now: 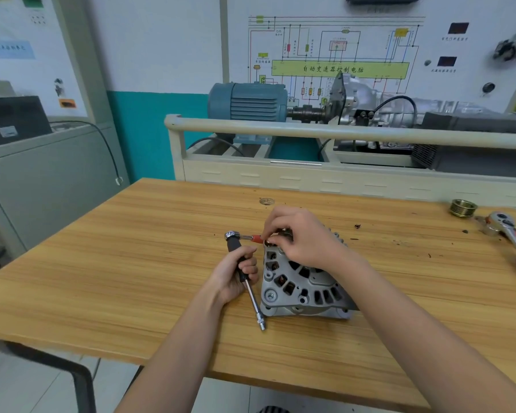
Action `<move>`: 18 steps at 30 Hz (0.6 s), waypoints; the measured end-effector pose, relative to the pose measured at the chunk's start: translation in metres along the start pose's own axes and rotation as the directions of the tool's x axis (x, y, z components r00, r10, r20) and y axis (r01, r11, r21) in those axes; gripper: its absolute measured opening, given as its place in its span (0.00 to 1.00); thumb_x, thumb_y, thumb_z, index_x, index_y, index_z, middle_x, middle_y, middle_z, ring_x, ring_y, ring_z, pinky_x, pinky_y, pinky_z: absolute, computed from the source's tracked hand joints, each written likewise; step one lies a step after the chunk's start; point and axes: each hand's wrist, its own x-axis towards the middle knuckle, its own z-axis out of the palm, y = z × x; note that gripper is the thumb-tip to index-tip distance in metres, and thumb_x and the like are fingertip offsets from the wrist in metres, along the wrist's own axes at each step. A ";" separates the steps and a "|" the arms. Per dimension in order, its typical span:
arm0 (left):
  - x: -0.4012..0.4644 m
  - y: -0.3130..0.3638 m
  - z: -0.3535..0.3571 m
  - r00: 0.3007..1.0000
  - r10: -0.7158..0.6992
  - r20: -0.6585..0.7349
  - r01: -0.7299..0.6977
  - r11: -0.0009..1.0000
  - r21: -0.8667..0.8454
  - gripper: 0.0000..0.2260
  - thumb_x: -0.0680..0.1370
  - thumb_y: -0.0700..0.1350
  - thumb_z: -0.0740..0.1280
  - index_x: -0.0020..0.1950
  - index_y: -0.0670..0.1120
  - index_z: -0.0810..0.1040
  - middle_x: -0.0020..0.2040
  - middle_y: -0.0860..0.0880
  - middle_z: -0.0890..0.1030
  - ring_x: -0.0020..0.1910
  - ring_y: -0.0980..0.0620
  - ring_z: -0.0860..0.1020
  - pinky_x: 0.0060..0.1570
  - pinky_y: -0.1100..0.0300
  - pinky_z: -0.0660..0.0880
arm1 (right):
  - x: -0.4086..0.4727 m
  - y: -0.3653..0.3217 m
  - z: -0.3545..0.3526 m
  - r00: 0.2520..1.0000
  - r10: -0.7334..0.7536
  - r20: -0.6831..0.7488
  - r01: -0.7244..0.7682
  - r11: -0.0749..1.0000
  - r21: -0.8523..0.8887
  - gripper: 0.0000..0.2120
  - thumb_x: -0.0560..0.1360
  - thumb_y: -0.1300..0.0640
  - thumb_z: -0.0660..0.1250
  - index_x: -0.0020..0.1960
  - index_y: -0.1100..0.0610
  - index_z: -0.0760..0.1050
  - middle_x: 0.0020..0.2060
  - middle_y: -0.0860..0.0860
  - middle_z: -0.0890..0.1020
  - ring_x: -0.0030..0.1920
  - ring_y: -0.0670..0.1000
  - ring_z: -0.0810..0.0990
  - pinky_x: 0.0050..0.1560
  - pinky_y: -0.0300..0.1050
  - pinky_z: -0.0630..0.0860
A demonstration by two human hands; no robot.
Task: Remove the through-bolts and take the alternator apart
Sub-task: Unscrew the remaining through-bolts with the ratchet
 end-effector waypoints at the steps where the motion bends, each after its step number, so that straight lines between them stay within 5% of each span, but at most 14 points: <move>1: 0.000 0.000 0.000 1.000 0.002 -0.002 -0.002 1.000 -0.001 0.10 0.71 0.42 0.66 0.34 0.47 0.66 0.22 0.54 0.63 0.20 0.58 0.63 0.21 0.65 0.65 | 0.000 0.000 0.000 1.000 0.010 -0.012 -0.010 1.000 0.009 0.04 0.73 0.62 0.71 0.47 0.58 0.81 0.45 0.44 0.76 0.48 0.46 0.76 0.52 0.41 0.74; 6: 0.000 -0.001 -0.001 1.000 0.013 -0.006 -0.013 1.000 0.004 0.10 0.72 0.42 0.67 0.33 0.46 0.68 0.22 0.53 0.64 0.20 0.58 0.64 0.21 0.65 0.66 | 0.003 -0.001 0.003 0.994 0.095 -0.045 -0.097 0.994 -0.055 0.09 0.69 0.50 0.75 0.42 0.56 0.80 0.42 0.45 0.73 0.44 0.46 0.74 0.48 0.42 0.73; 18: 0.001 0.000 -0.002 1.000 -0.002 -0.003 0.002 1.000 -0.019 0.11 0.71 0.41 0.66 0.32 0.47 0.66 0.22 0.53 0.63 0.20 0.58 0.63 0.22 0.65 0.66 | -0.003 0.001 0.000 0.998 -0.033 -0.050 0.034 0.999 0.014 0.05 0.73 0.66 0.71 0.47 0.61 0.83 0.42 0.46 0.73 0.44 0.46 0.74 0.48 0.37 0.71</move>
